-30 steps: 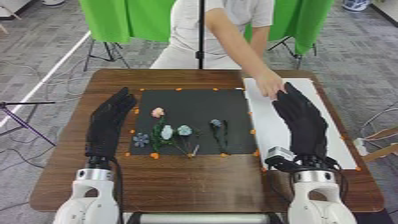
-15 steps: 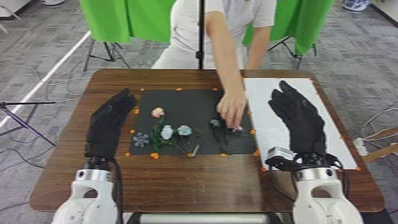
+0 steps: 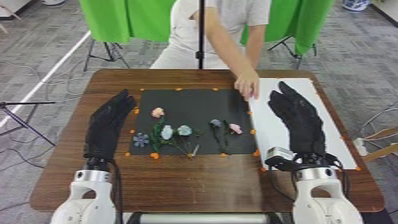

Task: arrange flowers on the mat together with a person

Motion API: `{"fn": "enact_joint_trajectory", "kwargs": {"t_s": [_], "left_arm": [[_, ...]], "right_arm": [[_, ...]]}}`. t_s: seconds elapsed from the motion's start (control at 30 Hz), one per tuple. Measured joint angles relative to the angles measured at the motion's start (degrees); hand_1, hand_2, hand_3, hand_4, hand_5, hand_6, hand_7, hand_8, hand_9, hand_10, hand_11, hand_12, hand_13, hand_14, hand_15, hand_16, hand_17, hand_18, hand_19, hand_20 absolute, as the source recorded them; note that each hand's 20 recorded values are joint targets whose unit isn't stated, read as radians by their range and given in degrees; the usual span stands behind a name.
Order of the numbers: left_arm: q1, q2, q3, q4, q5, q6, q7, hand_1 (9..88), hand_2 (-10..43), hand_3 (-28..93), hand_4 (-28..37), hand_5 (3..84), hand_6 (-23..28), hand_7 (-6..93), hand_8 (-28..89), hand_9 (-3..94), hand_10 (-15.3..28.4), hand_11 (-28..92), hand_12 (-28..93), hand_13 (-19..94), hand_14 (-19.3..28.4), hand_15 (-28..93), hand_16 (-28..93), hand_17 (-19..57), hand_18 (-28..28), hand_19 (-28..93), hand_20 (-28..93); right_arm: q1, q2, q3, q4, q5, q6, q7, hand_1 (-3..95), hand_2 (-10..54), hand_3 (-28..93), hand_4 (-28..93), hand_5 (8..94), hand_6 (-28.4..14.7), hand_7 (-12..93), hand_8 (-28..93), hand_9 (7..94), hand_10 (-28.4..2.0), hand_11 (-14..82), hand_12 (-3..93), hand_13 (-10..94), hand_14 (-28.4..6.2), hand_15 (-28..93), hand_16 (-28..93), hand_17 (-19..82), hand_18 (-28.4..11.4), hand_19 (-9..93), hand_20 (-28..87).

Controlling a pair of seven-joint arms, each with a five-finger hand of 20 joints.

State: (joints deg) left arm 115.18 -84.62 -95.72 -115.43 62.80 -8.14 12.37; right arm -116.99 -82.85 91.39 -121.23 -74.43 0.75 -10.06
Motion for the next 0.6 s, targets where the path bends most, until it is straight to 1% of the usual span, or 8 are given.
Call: {"fn": "enact_joint_trajectory", "kwargs": {"t_s": [0.6], "left_arm": [[0.0, 0.01, 0.00, 0.00, -0.11, -0.14, 0.00, 26.1, -7.1, 67, -18.0, 45.8, 3.7, 9.2, -5, 42.3, 11.7, 11, 16, 32, 15.3, 8, 4, 3.3, 11.0, 1, 15]], "right_arm": [[0.0, 0.2, 0.0, 0.2, -0.3, -0.2, 0.5, 12.1, -2.9, 74, -17, 40.6, -4.8, 8, -8, 43.3, -16.1, 4.8, 11.6, 32, -13.6, 10, 13, 15, -13.0, 5, 24]]}}
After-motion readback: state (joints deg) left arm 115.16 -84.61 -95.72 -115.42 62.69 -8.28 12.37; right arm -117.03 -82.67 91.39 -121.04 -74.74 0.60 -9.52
